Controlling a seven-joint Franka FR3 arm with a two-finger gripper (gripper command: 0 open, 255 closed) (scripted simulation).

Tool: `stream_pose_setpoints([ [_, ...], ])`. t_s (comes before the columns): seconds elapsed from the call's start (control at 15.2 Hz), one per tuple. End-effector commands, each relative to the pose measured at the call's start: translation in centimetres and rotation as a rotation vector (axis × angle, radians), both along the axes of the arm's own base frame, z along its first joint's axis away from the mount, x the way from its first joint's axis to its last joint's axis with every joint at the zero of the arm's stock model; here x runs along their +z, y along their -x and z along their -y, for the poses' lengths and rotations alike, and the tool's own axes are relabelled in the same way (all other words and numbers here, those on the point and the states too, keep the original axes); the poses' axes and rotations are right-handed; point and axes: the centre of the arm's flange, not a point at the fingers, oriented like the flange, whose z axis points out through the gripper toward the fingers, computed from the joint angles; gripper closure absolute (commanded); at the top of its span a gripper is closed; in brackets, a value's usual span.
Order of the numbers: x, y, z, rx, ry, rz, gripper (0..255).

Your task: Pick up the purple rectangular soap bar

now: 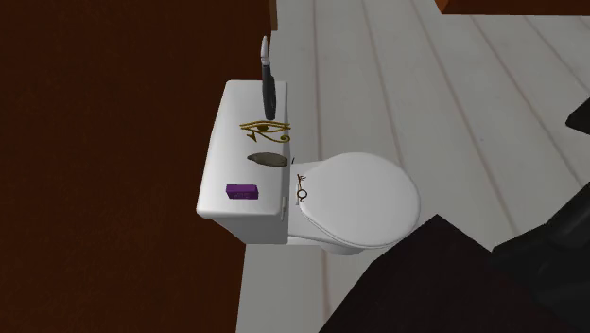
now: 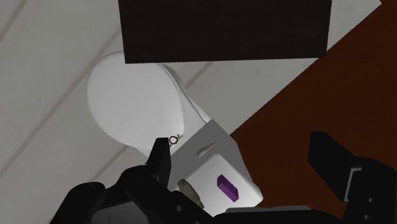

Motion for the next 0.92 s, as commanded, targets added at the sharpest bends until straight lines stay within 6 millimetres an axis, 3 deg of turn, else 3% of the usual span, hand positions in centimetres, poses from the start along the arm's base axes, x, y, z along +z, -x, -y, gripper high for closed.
stream_pose_setpoints([
  [0.0,0.0,0.0,0.0,0.000,0.000,0.000,0],
  [0.86,-14.1,-9.0,2.4,0.077,-0.039,0.025,0],
])
